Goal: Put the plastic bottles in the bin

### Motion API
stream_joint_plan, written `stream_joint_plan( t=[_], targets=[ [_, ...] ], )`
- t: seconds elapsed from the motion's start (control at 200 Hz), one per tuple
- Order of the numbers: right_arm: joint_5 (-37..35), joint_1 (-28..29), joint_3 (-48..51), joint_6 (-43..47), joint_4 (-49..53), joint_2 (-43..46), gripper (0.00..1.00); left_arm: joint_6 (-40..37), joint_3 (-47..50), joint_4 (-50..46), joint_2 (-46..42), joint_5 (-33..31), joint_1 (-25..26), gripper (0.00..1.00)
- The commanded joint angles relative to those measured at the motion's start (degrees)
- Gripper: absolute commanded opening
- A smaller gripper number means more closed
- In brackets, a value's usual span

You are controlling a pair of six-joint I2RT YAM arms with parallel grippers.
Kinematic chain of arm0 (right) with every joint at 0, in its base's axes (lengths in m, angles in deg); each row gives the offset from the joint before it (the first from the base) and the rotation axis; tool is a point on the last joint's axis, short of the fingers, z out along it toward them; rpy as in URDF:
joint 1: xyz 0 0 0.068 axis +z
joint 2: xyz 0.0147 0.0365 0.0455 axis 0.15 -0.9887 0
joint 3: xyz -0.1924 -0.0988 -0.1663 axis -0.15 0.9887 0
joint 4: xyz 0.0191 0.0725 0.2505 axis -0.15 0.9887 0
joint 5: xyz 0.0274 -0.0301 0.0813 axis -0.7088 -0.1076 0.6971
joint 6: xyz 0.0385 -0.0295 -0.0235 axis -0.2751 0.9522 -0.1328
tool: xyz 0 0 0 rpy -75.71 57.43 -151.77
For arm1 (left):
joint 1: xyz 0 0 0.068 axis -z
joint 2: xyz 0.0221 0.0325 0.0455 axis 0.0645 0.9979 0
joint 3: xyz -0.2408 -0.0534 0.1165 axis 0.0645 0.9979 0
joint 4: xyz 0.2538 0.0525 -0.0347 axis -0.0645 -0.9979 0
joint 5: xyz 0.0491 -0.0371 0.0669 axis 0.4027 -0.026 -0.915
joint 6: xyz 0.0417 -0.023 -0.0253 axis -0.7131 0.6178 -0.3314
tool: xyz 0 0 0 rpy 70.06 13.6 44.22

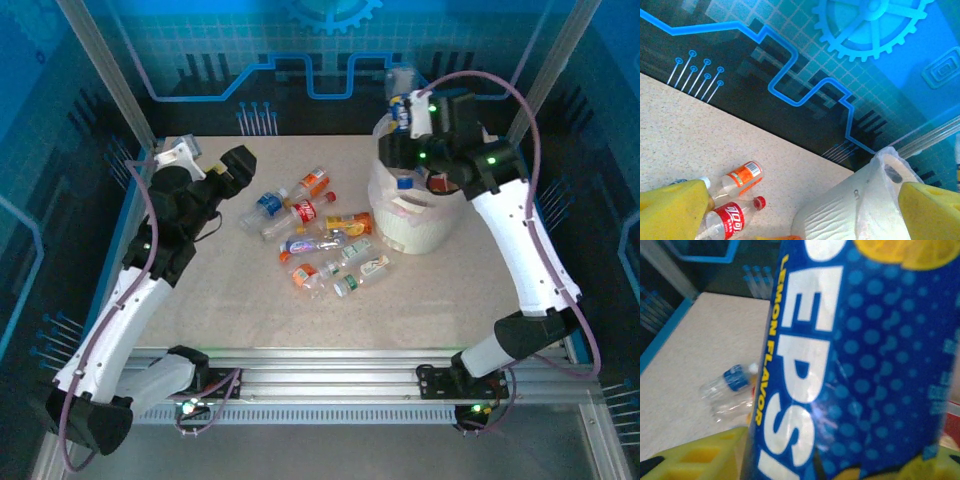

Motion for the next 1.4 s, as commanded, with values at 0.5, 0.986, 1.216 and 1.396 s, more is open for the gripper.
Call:
stream_joint_plan(
  t=[0.5, 0.986, 1.216, 1.396],
  targets=[
    [-1.94, -13.2, 1.01, 2.89, 3.09, -4.19, 0.47, -1.13, 0.87, -1.58, 2.42, -1.63, -1.34, 0.99],
    [-2.44, -13.35, 0.71, 5.11, 5.66, -9.8, 0.46, -0.97, 1.4, -1.6, 2.89, -1.6, -1.98, 0.99],
    [-2.58, -13.13, 1.46, 6.13, 7.68, -11.35, 0.48, -0.56, 1.39, -1.48, 3.63, -1.08, -2.28, 0.99],
    [-3.56, -12.56, 2.09, 7.0, 8.75, -12.39, 0.49, -0.34, 1.39, -1.48, 4.25, -0.91, -2.55, 0.99]
  ],
)
